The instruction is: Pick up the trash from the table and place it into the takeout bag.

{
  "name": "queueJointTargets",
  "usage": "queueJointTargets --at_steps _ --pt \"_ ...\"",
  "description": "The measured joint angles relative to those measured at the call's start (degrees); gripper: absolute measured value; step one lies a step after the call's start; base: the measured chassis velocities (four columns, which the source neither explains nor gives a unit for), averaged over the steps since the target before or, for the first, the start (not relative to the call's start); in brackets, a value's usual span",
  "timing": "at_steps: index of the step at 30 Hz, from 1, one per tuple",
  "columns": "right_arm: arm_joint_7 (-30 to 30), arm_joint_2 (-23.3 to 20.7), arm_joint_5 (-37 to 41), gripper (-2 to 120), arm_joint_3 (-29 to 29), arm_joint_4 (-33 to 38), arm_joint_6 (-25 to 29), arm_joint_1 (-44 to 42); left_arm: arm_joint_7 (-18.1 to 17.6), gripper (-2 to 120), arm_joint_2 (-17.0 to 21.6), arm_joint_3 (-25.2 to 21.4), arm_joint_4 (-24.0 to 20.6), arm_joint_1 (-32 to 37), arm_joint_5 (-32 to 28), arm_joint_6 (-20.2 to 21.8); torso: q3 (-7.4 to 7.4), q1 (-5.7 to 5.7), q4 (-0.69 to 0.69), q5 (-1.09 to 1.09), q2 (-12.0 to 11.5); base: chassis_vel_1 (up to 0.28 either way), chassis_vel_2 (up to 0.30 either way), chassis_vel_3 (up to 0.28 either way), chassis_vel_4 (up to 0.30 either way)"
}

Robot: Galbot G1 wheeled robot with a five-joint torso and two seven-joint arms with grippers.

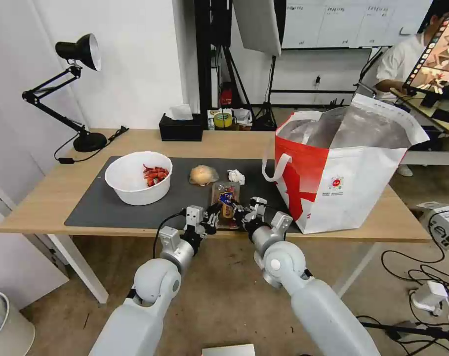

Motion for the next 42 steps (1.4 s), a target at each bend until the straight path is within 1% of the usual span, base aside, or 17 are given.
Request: queueJointTargets --at_steps 1,4,5,6,8,9,11,12,14,15,17,23,26,30,32,39,42 --pt "0.0 0.0 0.0 0 0.0 0.0 0.0 0.0 0.0 36 0.0 0.0 0.0 0.0 0.0 0.0 0.0 0.0 0.0 0.0 0.0 0.0 0.0 0.0 0.0" --pt "0.0 0.0 -0.1 0 -0.1 0.2 0.0 0.0 -0.1 52 -0.1 -0.6 -0.8 0.5 0.0 0.0 0.0 0.0 0.0 0.0 0.0 0.0 0.0 0.0 0.0" --pt "0.0 0.0 -0.1 0 -0.1 0.2 0.0 0.0 -0.1 52 -0.1 -0.6 -0.8 0.5 0.0 0.0 0.0 0.0 0.0 0.0 0.0 0.0 0.0 0.0 0.0" --pt "0.0 -0.1 -0.1 0 -0.1 0.2 0.0 0.0 -0.1 55 0.0 -0.9 -0.9 0.6 0.0 -0.1 0.0 0.0 0.0 0.0 0.0 0.0 0.0 0.0 0.0" --pt "-0.1 -0.1 -0.1 0 -0.1 0.2 0.0 0.0 -0.1 66 0.0 -1.6 -1.4 0.9 0.0 -0.1 0.0 0.0 0.0 0.0 0.0 0.0 0.0 0.0 0.0" --pt "-0.1 -0.1 -0.1 0 -0.1 0.2 0.0 0.0 -0.1 66 0.0 -1.6 -1.4 0.9 0.0 -0.1 0.0 0.0 0.0 0.0 0.0 0.0 0.0 0.0 0.0" --pt "-0.1 -0.1 -0.2 0 -0.2 0.2 0.0 0.0 -0.1 75 0.0 -2.3 -1.8 1.1 0.0 -0.1 0.0 0.0 0.0 0.0 0.0 0.0 0.0 0.0 0.0" --pt "-0.1 -0.1 -0.2 0 -0.2 0.2 0.0 0.0 -0.1 75 0.0 -2.3 -1.8 1.1 0.0 -0.1 0.0 0.0 0.0 0.0 0.0 0.0 0.0 0.0 0.0" --pt "-0.2 -0.1 -0.3 0 -0.3 0.3 0.1 -0.1 -0.1 90 -0.1 -4.0 -2.8 1.9 -0.1 -0.2 0.0 0.0 0.0 0.0 0.0 0.0 0.0 0.0 0.0" --pt "-0.2 -0.1 -0.3 0 -0.3 0.3 0.1 -0.1 -0.1 90 -0.1 -4.0 -2.8 1.9 -0.1 -0.2 0.0 0.0 0.0 0.0 0.0 0.0 0.0 0.0 0.0" --pt "-0.2 0.0 -0.3 0 -0.3 0.3 0.1 -0.1 0.0 98 -0.4 -5.5 -3.5 2.8 -0.1 -0.3 0.0 0.0 0.0 -0.01 0.0 0.0 0.0 0.0 0.0" --pt "-0.3 0.2 -0.5 0 -0.3 0.4 0.1 -0.1 0.2 100 -0.3 -8.5 -4.5 4.3 -0.5 -1.2 0.0 0.0 0.0 -0.01 0.0 0.0 0.0 0.0 0.0" --pt "-0.4 0.5 -0.8 0 -0.4 0.5 0.1 -0.3 0.2 100 0.3 -11.0 -5.7 5.9 -1.7 -1.4 0.0 0.0 0.0 0.0 0.0 0.0 0.0 0.0 0.0" --pt "-0.4 0.5 -1.1 0 -0.4 0.5 0.1 -0.4 0.3 100 0.5 -11.8 -6.2 6.7 -1.9 -1.5 0.0 0.0 0.0 -0.01 0.0 0.0 0.0 0.0 0.0" --pt "-0.4 0.6 -1.4 0 -0.6 0.7 0.1 -0.6 0.4 100 0.7 -13.2 -7.3 8.7 -2.1 -2.1 0.0 0.0 0.0 -0.01 0.0 0.0 0.0 0.0 0.0" --pt "-0.4 0.7 -1.7 0 -0.8 1.2 0.1 -0.9 1.4 100 -0.2 -15.6 -9.2 11.6 -1.7 -3.7 0.0 0.0 0.0 0.0 0.0 0.0 0.0 0.0 0.0" --pt "-0.5 0.4 -1.9 0 -1.1 2.1 0.1 -1.0 1.9 100 -1.0 -17.2 -10.4 13.6 -1.2 -5.2 0.0 0.0 0.0 0.0 0.0 0.0 0.0 0.0 0.0"
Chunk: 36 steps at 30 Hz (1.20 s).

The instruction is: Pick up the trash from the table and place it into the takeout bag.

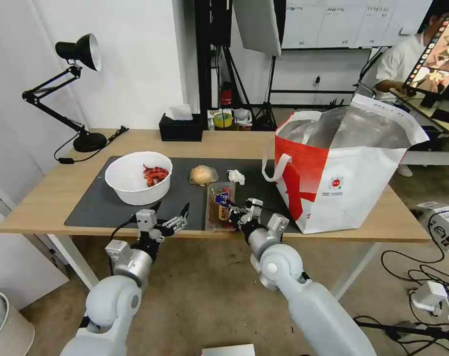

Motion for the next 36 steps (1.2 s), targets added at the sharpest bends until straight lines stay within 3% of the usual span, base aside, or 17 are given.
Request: queueJointTargets --at_steps 13,36 --pt "-1.8 -2.4 -1.5 0 -0.7 5.6 0.1 -0.3 0.4 100 -2.3 -3.0 -3.6 4.8 1.2 -3.0 0.0 0.0 0.0 0.0 0.0 0.0 0.0 0.0 0.0" --pt "-5.4 -5.1 -2.3 0 -0.3 14.1 2.4 1.9 0.4 100 -4.1 -3.2 -4.7 6.1 1.9 -4.1 0.0 0.0 0.0 0.01 0.0 0.0 0.0 0.0 0.0"
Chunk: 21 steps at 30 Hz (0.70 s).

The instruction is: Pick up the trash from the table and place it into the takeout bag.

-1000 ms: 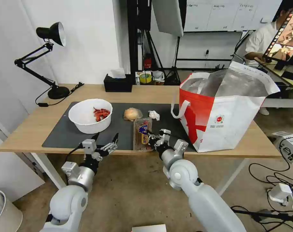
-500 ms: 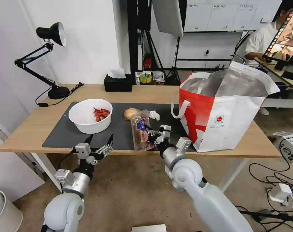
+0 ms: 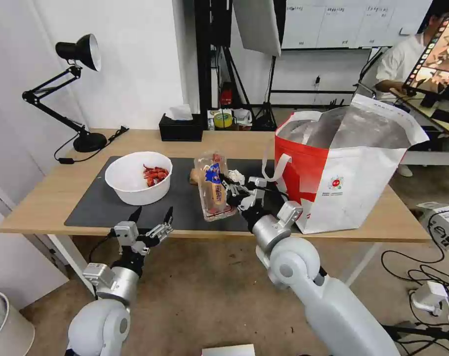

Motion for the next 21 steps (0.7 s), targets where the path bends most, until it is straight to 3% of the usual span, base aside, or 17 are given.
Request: queueJointTargets --at_steps 21 --pt "-3.4 -2.2 0.3 0 5.4 6.3 3.8 1.5 0.0 100 -0.2 0.0 -0.6 0.3 -0.1 0.0 0.0 0.0 0.0 0.0 0.0 0.0 0.0 0.0 0.0"
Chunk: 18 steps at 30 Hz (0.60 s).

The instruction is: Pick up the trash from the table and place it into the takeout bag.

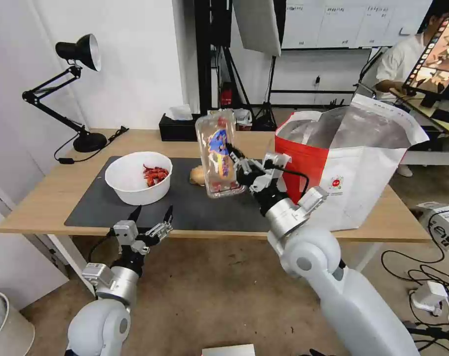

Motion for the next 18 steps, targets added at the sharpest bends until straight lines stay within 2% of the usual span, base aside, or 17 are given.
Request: queueJointTargets --at_steps 18 --pt "1.0 -1.7 3.4 0 7.6 4.9 2.1 -0.4 0.0 100 0.2 0.3 -1.0 0.8 0.0 0.0 0.0 0.0 0.0 -0.01 0.0 0.0 0.0 0.0 0.0"
